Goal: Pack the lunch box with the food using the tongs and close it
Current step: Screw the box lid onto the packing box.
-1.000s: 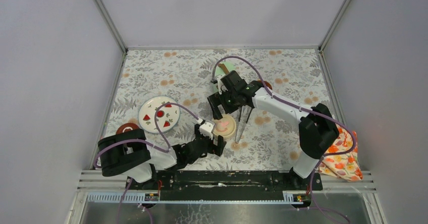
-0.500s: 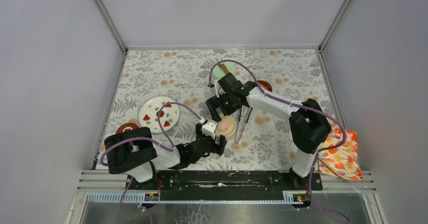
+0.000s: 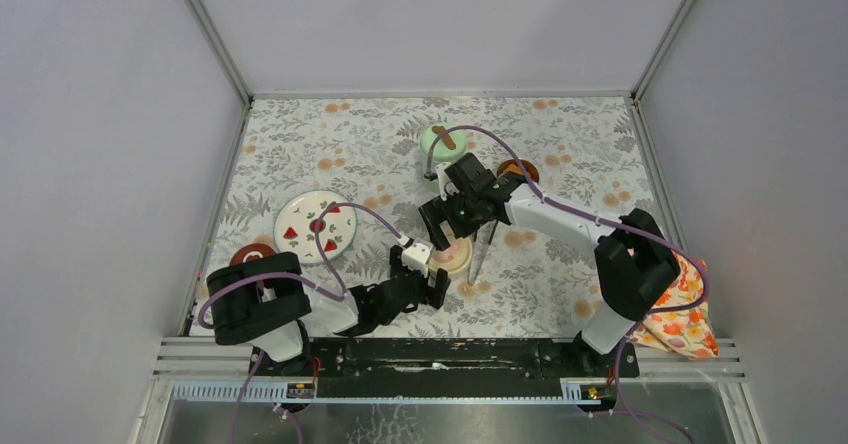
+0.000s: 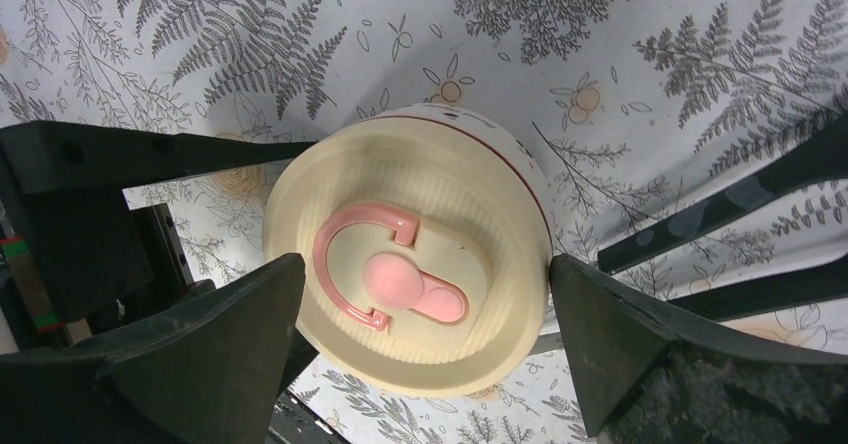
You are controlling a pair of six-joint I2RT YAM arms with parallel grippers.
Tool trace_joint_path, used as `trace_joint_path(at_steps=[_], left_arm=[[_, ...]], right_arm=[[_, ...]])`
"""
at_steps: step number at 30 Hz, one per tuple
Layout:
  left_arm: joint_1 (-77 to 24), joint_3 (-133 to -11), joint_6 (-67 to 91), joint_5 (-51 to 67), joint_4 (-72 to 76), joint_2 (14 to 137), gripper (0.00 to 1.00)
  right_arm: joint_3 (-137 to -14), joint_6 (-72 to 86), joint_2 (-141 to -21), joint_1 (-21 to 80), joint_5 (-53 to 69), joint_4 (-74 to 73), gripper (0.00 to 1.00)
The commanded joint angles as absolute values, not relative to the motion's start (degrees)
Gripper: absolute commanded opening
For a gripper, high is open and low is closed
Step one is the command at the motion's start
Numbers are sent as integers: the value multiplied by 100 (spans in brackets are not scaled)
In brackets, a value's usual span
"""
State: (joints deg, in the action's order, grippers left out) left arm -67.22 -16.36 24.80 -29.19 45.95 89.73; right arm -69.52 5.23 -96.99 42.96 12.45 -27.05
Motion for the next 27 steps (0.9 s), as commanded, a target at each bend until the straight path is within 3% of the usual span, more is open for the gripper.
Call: trace_joint_path(at_steps=[1, 13, 21, 27], left_arm=[[-6715, -1818, 2594, -3278, 4478, 8984, 94], [-6715, -1618, 2734, -3243, 4522, 8612, 92], [-6715, -1593, 2963, -3525, 4216, 8447, 89], [-6715, -1515, 2839, -3417, 4342, 8431, 93]], right_arm=[[-6587, 923, -9226, 4443, 1487, -2820, 100], [-6279, 1406, -9323, 4484, 981, -2676, 100], [-6199, 1695, -9167, 4568, 1295, -2558, 98], [-6237, 1586, -8994, 4527, 949, -2563, 100]])
